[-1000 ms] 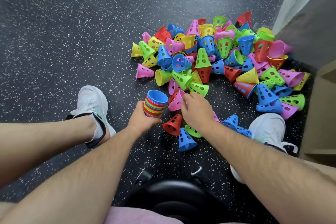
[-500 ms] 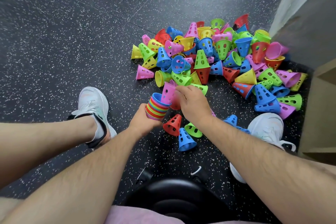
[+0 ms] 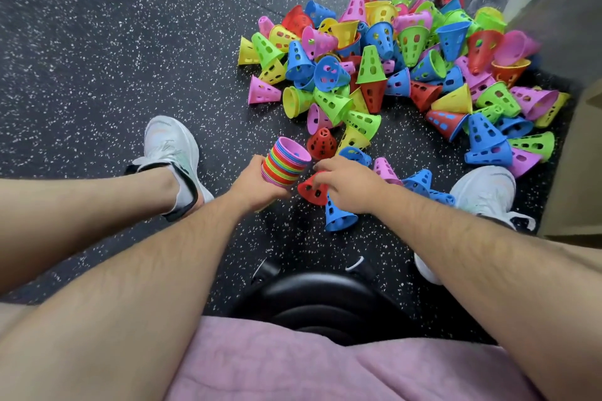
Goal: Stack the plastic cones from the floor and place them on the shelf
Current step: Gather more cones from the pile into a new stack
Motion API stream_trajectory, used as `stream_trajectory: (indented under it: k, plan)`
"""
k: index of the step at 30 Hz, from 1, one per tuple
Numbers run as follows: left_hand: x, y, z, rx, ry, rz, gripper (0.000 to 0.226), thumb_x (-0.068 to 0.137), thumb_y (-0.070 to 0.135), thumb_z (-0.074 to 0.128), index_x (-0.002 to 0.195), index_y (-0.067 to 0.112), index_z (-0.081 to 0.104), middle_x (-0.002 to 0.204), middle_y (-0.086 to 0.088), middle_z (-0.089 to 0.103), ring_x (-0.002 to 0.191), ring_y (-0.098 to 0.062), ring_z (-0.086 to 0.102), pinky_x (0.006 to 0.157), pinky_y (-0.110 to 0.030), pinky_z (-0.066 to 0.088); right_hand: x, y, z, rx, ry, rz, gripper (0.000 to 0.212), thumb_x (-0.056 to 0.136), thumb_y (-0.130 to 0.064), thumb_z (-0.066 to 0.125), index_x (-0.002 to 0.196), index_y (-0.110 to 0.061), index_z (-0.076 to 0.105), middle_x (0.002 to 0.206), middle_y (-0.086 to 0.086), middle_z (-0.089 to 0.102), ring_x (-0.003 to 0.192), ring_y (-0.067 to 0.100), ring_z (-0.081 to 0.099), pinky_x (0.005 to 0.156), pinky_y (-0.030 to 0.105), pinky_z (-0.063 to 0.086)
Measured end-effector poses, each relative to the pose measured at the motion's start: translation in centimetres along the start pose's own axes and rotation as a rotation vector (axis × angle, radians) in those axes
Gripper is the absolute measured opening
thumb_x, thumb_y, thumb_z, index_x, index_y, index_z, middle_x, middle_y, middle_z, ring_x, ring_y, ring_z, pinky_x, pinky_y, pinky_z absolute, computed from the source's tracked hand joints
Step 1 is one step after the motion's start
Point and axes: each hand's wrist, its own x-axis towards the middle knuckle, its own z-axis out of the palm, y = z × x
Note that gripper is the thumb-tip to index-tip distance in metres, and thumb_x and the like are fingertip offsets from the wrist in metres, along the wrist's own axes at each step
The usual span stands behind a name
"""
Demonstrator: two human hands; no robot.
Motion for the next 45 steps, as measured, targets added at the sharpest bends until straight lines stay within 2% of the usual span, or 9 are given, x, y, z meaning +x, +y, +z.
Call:
stream_trajectory:
  k: [6, 12, 14, 16, 23, 35, 40, 43, 45]
  plan:
    - [0.0, -0.3, 0.3, 0.022, -0.017, 0.009, 0.071, 0.069, 0.008, 0.09, 0.119, 0.02, 0.042, 0.098, 0.0, 0.062, 0.083, -0.008, 0.062, 0.066, -0.02, 0.044, 1.0, -0.7, 0.4, -0.352, -0.122, -0.063, 0.057, 0.091, -0.003, 0.053, 0.143, -0.027, 0.051, 0.155, 0.003, 0.037, 0.13, 0.024, 0.041, 0.099, 0.035, 0.045]
    - [0.2, -0.9, 0.0, 0.004, -0.002, -0.018, 0.076, 0.064, 0.012, 0.093, 0.122, 0.015, 0.045, 0.103, -0.004, 0.065, 0.092, -0.017, 0.066, 0.075, -0.029, 0.05, 1.3, 0.0, 0.2, -0.393, 0.051, -0.02, 0.035, 0.084, 0.0, 0.062, 0.118, -0.012, 0.061, 0.122, 0.007, 0.055, 0.109, 0.027, 0.05, 0.089, 0.041, 0.049]
    - [0.2, -1.1, -0.2, -0.01, 0.005, -0.035, 0.076, 0.064, 0.012, 0.094, 0.122, 0.013, 0.045, 0.103, -0.004, 0.065, 0.09, -0.015, 0.066, 0.072, -0.026, 0.048, 1.1, 1.2, 0.5, -0.326, 0.18, 0.056, 0.023, 0.083, -0.004, 0.069, 0.104, -0.009, 0.063, 0.113, 0.011, 0.057, 0.105, 0.031, 0.05, 0.083, 0.045, 0.051]
    - [0.3, -1.4, -0.3, -0.019, 0.007, -0.042, 0.079, 0.06, 0.017, 0.095, 0.122, 0.013, 0.047, 0.102, -0.004, 0.066, 0.092, -0.017, 0.067, 0.074, -0.027, 0.048, 0.8, 1.9, 0.1, -0.203, 0.255, 0.138, 0.015, 0.094, -0.014, 0.064, 0.106, -0.006, 0.062, 0.124, 0.016, 0.054, 0.115, 0.035, 0.047, 0.087, 0.047, 0.05]
    - [0.7, -1.2, 0.1, -0.002, 0.007, -0.053, 0.084, 0.053, 0.026, 0.095, 0.121, 0.019, 0.047, 0.103, -0.003, 0.068, 0.094, -0.019, 0.069, 0.09, -0.041, 0.056, 0.7, 1.9, -2.6, 0.285, 0.535, 0.301, 0.027, 0.104, -0.027, 0.051, 0.117, -0.01, 0.067, 0.113, 0.007, 0.061, 0.111, 0.026, 0.05, 0.094, 0.04, 0.046]
    - [0.8, 0.8, 2.1, 0.0, -0.041, -0.017, 0.083, 0.058, 0.017, 0.095, 0.124, 0.019, 0.044, 0.105, -0.005, 0.066, 0.096, -0.02, 0.068, 0.091, -0.042, 0.057, -0.2, 1.3, -3.0, 0.367, 0.58, 0.228, 0.023, 0.101, -0.026, 0.056, 0.111, -0.011, 0.07, 0.105, -0.002, 0.067, 0.103, 0.014, 0.058, 0.095, 0.03, 0.046]
    - [1.1, 2.1, 3.2, 0.021, -0.072, 0.011, 0.08, 0.061, 0.014, 0.093, 0.123, 0.018, 0.042, 0.102, -0.004, 0.064, 0.092, -0.018, 0.067, 0.084, -0.037, 0.057, -1.4, 0.4, -3.4, 0.428, 0.252, 0.224, 0.025, 0.096, -0.03, 0.056, 0.119, -0.024, 0.065, 0.108, -0.008, 0.068, 0.094, 0.016, 0.063, 0.086, 0.032, 0.051]
    - [1.1, 1.6, 3.5, 0.046, -0.1, 0.016, 0.079, 0.063, 0.012, 0.092, 0.124, 0.017, 0.041, 0.103, -0.006, 0.064, 0.092, -0.019, 0.066, 0.079, -0.033, 0.054, -2.4, 1.0, -2.6, 0.395, 0.241, 0.248, 0.024, 0.091, -0.029, 0.057, 0.115, -0.023, 0.055, 0.11, -0.006, 0.064, 0.098, 0.017, 0.058, 0.088, 0.037, 0.05]
    - [0.9, 1.3, 3.3, 0.072, -0.108, 0.012, 0.08, 0.064, 0.013, 0.092, 0.125, 0.017, 0.041, 0.105, -0.006, 0.064, 0.092, -0.017, 0.065, 0.075, -0.03, 0.051, -3.4, 1.8, -1.7, 0.179, 0.266, 0.095, 0.013, 0.087, -0.025, 0.057, 0.098, -0.019, 0.054, 0.097, -0.003, 0.058, 0.092, 0.018, 0.052, 0.082, 0.041, 0.049]
